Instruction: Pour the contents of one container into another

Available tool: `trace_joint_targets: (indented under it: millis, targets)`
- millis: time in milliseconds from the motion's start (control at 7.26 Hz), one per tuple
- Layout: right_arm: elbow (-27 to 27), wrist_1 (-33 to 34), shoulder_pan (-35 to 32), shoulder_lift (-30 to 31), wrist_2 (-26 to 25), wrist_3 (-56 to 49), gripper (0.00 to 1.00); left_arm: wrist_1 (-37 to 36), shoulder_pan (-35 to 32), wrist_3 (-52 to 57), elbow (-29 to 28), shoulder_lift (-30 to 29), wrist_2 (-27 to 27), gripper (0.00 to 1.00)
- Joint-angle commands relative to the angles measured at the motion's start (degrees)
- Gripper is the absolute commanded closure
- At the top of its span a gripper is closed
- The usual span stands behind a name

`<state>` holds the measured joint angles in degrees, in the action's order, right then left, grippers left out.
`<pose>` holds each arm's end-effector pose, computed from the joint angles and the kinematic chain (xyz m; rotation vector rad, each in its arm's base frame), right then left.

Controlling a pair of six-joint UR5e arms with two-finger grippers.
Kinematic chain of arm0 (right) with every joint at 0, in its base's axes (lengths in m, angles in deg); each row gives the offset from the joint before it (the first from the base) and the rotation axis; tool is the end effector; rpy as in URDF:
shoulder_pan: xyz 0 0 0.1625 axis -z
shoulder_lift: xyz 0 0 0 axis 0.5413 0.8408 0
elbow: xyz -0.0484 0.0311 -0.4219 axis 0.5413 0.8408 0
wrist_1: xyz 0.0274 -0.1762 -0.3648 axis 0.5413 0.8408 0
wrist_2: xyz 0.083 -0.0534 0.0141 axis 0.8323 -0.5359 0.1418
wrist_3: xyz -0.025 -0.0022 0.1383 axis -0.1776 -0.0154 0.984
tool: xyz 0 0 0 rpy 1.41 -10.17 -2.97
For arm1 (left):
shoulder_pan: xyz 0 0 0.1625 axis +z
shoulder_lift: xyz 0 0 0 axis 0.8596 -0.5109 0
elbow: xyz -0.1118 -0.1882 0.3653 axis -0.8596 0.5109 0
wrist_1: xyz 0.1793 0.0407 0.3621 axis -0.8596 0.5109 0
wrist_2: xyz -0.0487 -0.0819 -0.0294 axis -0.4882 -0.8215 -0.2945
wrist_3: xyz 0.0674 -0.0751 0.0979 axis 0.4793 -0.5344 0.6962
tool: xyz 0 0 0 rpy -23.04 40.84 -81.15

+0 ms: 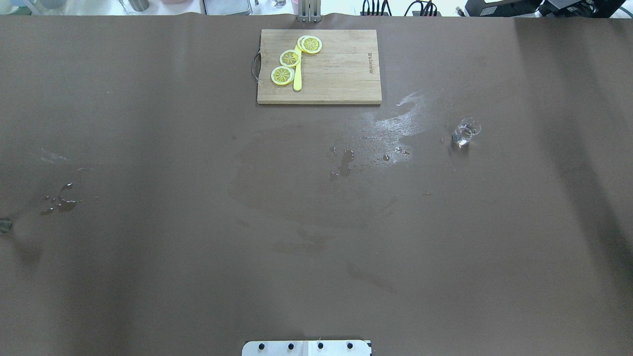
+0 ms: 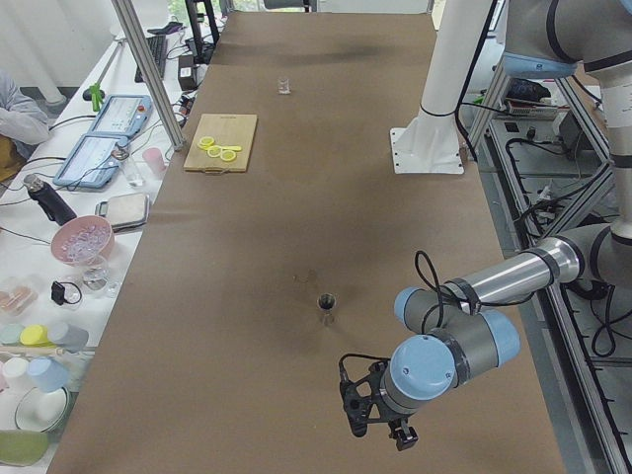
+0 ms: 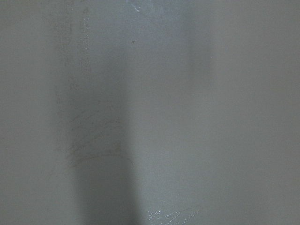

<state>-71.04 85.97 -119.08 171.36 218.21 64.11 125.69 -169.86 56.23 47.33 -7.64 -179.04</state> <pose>0.0032 -0.4907 0.6341 -0.0185 -0.7765 -0.0142 -0.1301 -0.2362 0.7859 -0.0876 0.7807 -0.3202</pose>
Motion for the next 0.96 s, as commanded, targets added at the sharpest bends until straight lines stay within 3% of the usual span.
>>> trace_joint_targets:
  millis: [0, 827]
  targets:
    - [0.0, -0.2, 0.1, -0.3, -0.1, -0.3, 0.0, 0.0, 0.0, -0.1, 0.0, 0.0, 0.0, 0.01]
    - [-0.3, -0.7, 2.4, -3.4, 0.5, -0.3, 0.0, 0.0, 0.0, -0.1, 0.0, 0.0, 0.0, 0.01]
